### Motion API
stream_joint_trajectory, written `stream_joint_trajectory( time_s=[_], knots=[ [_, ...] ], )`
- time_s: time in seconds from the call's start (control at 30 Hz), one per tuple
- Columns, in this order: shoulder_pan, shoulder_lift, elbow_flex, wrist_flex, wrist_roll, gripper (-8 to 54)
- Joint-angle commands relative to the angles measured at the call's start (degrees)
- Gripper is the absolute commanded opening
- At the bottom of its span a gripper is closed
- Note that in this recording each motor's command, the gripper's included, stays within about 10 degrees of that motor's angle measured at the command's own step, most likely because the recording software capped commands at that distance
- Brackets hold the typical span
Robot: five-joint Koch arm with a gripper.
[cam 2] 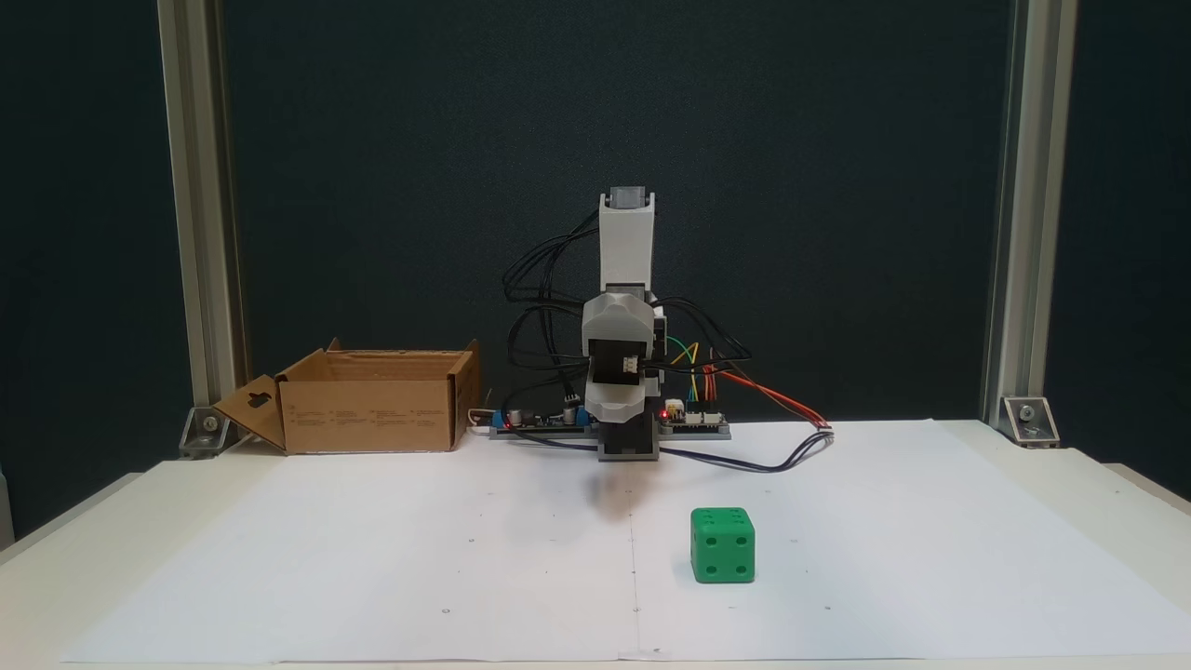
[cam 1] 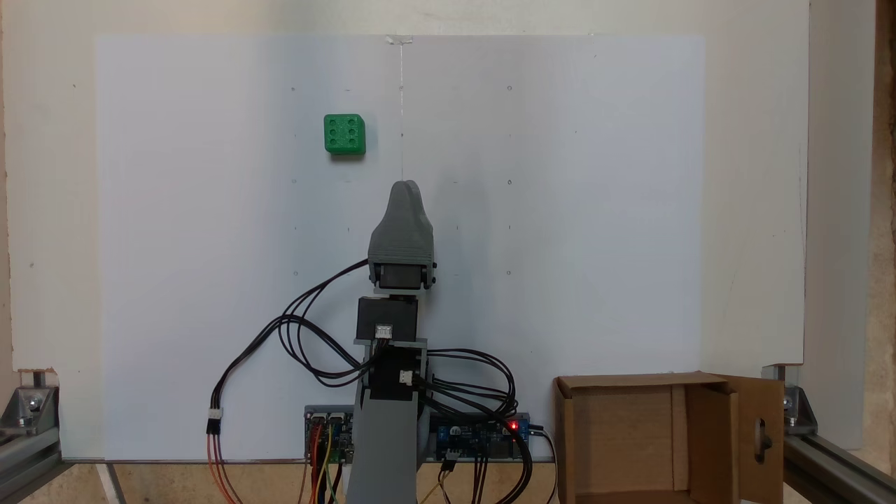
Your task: Grasp a green dice and put it in the bin.
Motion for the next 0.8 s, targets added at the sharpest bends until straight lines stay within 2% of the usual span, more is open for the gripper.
stream_joint_trajectory(
  time_s=[0.0,0.77],
  knots=[
    [-0.1,5.8,2.3,-0.3,-2.2,43.3],
    [-0.1,5.9,2.3,-0.6,-2.4,44.4]
  ],
)
